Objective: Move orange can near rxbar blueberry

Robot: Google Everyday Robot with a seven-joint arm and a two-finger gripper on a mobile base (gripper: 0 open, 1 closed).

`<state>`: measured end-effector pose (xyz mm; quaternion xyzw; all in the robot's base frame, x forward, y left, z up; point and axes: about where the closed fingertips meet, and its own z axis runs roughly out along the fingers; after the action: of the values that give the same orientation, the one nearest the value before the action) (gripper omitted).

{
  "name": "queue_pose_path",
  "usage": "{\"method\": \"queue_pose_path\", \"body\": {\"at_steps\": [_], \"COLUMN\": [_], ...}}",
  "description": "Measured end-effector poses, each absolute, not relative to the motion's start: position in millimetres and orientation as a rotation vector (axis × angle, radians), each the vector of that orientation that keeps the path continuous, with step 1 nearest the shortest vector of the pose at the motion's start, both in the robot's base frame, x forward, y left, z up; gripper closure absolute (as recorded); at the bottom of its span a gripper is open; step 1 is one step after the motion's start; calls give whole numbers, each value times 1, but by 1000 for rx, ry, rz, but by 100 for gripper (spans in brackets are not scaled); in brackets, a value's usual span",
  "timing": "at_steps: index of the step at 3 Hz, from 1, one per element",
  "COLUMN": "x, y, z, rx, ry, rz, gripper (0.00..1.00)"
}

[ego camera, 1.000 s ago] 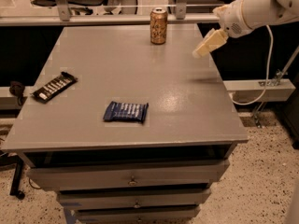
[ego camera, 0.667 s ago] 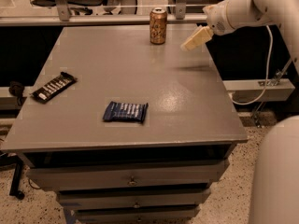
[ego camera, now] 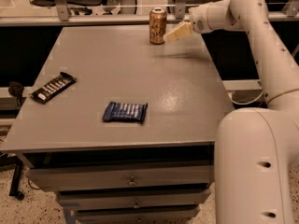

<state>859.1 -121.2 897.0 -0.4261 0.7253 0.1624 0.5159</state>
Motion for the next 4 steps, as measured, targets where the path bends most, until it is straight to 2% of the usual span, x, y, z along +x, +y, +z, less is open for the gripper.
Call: {"method": "queue_pose_path", "body": {"at_steps": [2,3,4], "x": [880,877,873], "y": [-68,-46,-36], "z": [900,887,880], "rx": [-952,-962,-970], "ry": [1703,1778,1826], "rz": [539,591,626], "gripper": [0,18,41]}}
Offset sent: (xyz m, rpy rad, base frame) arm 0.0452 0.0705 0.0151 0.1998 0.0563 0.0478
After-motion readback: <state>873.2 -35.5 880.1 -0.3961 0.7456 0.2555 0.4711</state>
